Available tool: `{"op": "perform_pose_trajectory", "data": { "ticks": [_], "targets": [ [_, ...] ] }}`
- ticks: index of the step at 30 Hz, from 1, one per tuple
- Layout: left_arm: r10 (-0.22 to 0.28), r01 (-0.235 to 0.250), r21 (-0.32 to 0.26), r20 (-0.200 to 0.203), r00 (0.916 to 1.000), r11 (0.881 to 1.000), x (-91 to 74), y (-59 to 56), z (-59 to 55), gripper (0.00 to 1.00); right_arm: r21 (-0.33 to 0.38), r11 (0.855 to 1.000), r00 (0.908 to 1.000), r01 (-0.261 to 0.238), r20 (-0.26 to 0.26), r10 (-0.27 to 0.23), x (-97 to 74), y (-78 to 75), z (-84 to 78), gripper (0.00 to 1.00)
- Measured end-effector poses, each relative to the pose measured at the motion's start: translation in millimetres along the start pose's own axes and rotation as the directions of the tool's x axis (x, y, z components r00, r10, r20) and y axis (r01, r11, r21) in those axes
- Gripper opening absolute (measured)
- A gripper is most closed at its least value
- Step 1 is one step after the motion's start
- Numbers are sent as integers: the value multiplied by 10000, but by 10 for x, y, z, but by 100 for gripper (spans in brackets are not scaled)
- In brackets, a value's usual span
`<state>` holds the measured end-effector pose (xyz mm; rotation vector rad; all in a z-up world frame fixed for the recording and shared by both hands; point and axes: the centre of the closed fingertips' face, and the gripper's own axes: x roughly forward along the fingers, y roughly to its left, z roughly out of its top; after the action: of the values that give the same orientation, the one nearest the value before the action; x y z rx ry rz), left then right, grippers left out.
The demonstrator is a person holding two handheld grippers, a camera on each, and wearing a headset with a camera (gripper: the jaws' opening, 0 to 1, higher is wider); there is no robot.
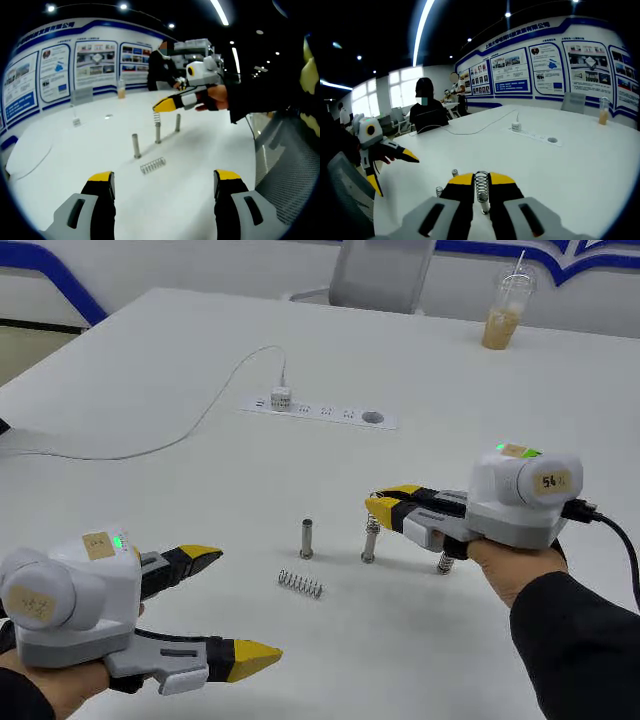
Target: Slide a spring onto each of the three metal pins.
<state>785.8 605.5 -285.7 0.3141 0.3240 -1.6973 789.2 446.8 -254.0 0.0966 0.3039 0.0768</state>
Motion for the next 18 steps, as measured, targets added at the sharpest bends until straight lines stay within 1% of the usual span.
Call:
{"op": "perform_pose_trajectory", "data": {
  "ticks": [4, 12, 18],
  "targets": [
    [-13, 13, -5, -19, 10000, 10000, 2, -5, -9, 82, 56, 10000, 10000, 34, -27, -34, 3, -5, -34, 12],
    [4, -4, -21, -14, 10000, 10000, 3, 3, -8, 82, -192, 9998, 9998, 35, -199, -39, 27, 0, -94, 12],
    [3, -3, -35, -24, 10000, 10000, 4, 6, -12, 82, -188, 9998, 9989, 30, -468, -38, 32, 1, -183, 12]
  ]
}}
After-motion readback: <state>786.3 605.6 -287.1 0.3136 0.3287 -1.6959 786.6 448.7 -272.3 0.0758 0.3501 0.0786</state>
